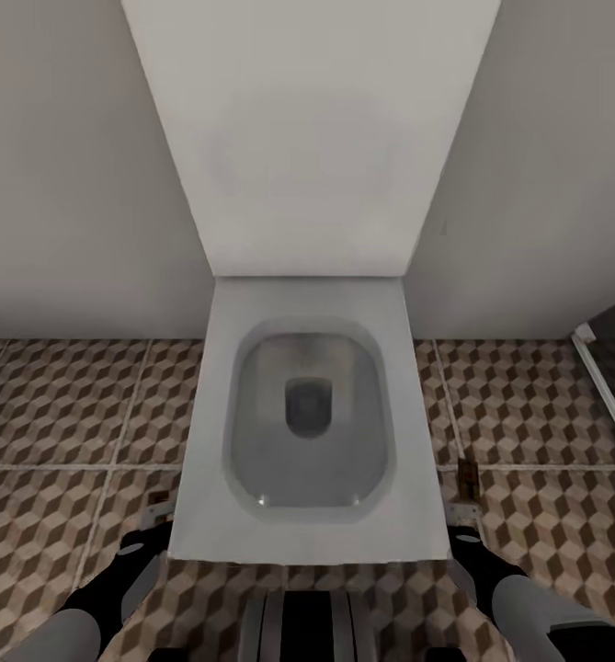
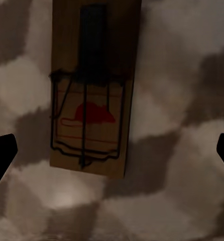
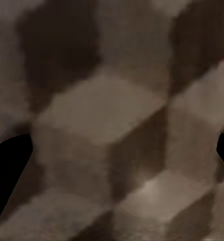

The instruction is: Take the four mousetraps from the cabinet in the bathroom and place them on the bathroom floor. Make sure all four end up on the same floor surface, and ensure that at least two of them are either under or directly next to the same bathroom sink.

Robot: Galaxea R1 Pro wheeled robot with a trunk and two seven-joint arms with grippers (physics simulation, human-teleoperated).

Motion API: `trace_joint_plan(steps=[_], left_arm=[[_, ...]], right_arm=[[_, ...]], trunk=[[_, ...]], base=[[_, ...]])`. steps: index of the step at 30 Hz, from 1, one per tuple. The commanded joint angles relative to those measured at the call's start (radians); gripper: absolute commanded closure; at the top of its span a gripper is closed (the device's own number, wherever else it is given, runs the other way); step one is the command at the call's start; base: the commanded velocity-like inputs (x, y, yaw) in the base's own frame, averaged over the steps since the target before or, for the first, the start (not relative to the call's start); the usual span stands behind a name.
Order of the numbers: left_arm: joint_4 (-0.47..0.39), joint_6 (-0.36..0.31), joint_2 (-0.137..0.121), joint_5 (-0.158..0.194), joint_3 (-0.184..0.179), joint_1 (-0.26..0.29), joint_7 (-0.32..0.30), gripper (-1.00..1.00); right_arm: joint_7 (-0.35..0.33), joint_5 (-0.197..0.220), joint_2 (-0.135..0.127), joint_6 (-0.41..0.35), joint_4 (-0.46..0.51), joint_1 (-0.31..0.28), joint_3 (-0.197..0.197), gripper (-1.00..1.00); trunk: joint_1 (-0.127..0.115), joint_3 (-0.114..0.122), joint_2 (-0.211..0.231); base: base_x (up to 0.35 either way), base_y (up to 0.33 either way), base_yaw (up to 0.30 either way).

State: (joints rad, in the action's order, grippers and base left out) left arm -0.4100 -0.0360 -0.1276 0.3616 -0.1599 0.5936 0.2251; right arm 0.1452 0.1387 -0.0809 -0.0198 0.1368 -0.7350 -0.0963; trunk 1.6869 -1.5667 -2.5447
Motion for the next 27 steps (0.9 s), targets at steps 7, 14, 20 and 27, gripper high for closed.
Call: trace_joint_plan(steps=[7, 14, 20, 27], left_arm=[[-0.009, -0.004, -0.001, 0.007, -0.008, 0.0, 0.007, -1.0], [-0.011, -0.004, -0.001, 0.007, -0.007, 0.0, 0.008, -1.0], [-0.012, -0.004, -0.001, 0.007, -0.007, 0.0, 0.007, -1.0], [-0.012, -0.003, -0.001, 0.006, -0.007, 0.0, 0.008, -1.0]], right_arm=[[0.004, 0.012, 0.0, -0.009, -0.002, 0.001, -0.011, -1.0], [0.004, 0.012, 0.0, -0.009, -0.002, 0.001, -0.011, -1.0], [0.004, 0.012, 0.0, -0.009, -0.002, 0.0, -0.011, -1.0], [0.004, 0.012, 0.0, -0.009, -0.002, 0.001, -0.011, -1.0]], trunk=[[0.0, -0.001, 0.0], [0.0, -0.001, 0.0], [0.0, -0.001, 0.0], [0.0, -0.001, 0.0]], base=[[-0.325, 0.0, 0.0], [-0.339, 0.0, 0.0], [-0.343, 0.0, 0.0], [-0.343, 0.0, 0.0]])
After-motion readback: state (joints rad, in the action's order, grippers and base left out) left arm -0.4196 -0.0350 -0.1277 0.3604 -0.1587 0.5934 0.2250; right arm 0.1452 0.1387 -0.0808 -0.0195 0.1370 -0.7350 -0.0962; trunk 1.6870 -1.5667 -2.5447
